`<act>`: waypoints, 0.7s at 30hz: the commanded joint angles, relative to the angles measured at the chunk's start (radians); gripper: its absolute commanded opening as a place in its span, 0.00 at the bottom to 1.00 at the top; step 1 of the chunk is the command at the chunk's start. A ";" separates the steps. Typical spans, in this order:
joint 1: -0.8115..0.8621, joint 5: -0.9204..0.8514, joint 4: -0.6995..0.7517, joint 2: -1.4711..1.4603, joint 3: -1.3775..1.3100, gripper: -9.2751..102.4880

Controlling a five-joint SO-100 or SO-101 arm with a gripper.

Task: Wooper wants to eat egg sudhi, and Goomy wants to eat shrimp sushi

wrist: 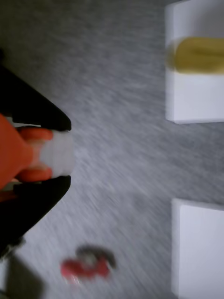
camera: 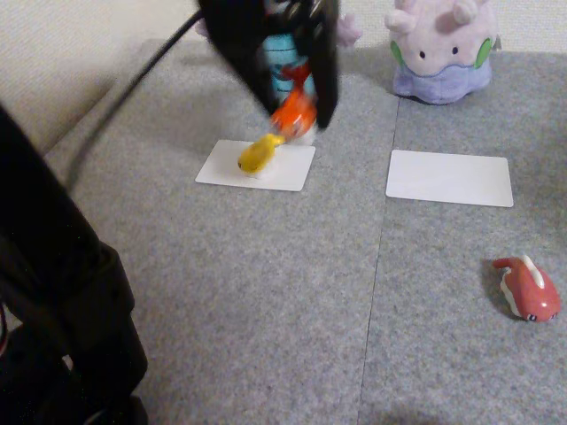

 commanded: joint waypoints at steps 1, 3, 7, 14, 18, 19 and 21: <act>0.031 -0.034 0.003 -0.196 -0.241 0.08; 0.051 -0.054 0.008 -0.337 -0.380 0.08; 0.091 -0.078 0.008 -0.598 -0.646 0.08; 0.167 -0.150 -0.011 -0.920 -0.992 0.08; 0.199 -0.183 -0.037 -1.017 -1.108 0.08; 0.199 -0.183 -0.037 -1.034 -1.124 0.08; 0.198 -0.183 -0.037 -1.055 -1.140 0.08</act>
